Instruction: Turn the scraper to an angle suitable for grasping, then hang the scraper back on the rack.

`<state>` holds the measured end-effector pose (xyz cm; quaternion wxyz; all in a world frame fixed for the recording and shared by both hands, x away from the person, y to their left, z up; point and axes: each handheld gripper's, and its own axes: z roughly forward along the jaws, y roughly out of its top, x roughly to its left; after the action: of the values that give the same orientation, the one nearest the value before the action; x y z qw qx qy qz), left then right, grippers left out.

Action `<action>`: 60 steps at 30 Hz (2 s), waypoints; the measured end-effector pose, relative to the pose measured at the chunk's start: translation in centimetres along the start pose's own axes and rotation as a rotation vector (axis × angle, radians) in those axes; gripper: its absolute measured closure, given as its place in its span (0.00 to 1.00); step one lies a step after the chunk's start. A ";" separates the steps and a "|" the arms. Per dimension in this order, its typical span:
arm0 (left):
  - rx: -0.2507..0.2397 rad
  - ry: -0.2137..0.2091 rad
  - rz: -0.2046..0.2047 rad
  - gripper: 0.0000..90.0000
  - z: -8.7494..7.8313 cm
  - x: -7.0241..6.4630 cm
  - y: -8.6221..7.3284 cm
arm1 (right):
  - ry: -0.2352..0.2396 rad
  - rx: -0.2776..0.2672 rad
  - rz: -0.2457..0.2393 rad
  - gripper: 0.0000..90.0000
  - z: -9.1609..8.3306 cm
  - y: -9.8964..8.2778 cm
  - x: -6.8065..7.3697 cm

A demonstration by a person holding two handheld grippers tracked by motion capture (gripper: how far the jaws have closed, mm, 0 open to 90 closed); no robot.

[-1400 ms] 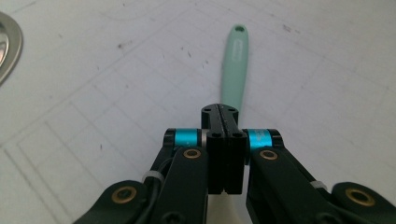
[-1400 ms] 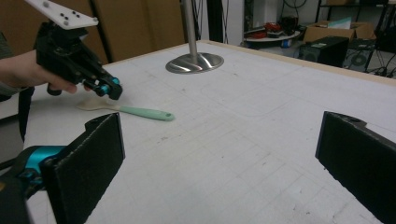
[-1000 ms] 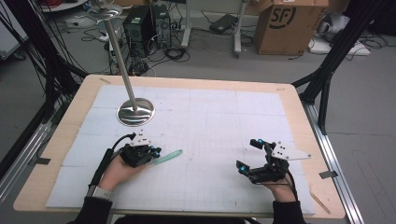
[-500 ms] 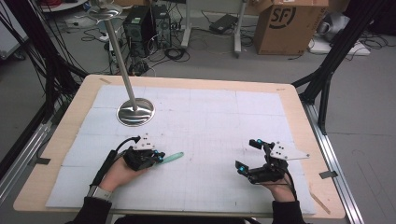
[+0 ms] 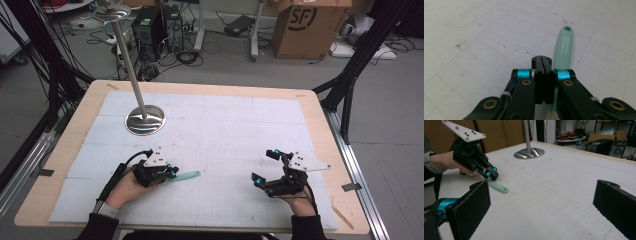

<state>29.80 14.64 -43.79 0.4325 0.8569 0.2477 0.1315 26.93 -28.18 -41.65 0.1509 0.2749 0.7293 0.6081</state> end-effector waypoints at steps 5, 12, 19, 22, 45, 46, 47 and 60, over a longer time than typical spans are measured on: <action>-0.102 -0.032 -0.017 0.88 -1.8 -0.1 0.4 | -0.004 -0.004 0.002 0.00 -0.1 0.0 -0.1; -0.303 -0.033 -0.063 0.67 -3.8 -0.4 -0.4 | -0.002 0.001 -0.005 0.00 0.1 0.0 0.0; -0.331 -0.015 -0.141 0.54 -5.3 0.5 -2.0 | -0.010 -0.008 -0.002 0.00 -0.1 0.0 -0.1; -0.356 -0.022 -0.134 0.48 -6.3 0.8 -2.7 | -0.014 -0.010 0.006 0.00 -0.2 0.1 -0.2; -0.326 -0.034 -0.036 0.17 -7.9 1.1 -4.1 | -0.003 -0.011 0.002 0.00 -0.1 0.1 -0.2; -0.327 -0.040 -0.041 0.17 -7.9 1.2 -4.1 | -0.005 -0.012 0.002 0.00 -0.2 0.1 -0.2; -0.330 -0.043 -0.049 0.17 -7.8 1.2 -4.0 | -0.002 -0.008 0.007 0.00 -0.2 0.1 -0.1; -0.212 -0.081 0.018 0.16 -7.4 1.2 -2.6 | 0.015 -0.007 0.004 0.00 -0.1 0.1 0.0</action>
<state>26.77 21.63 -41.51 0.5295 0.8130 0.2071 0.1258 26.86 -28.26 -41.56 0.1454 0.2713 0.7277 0.6130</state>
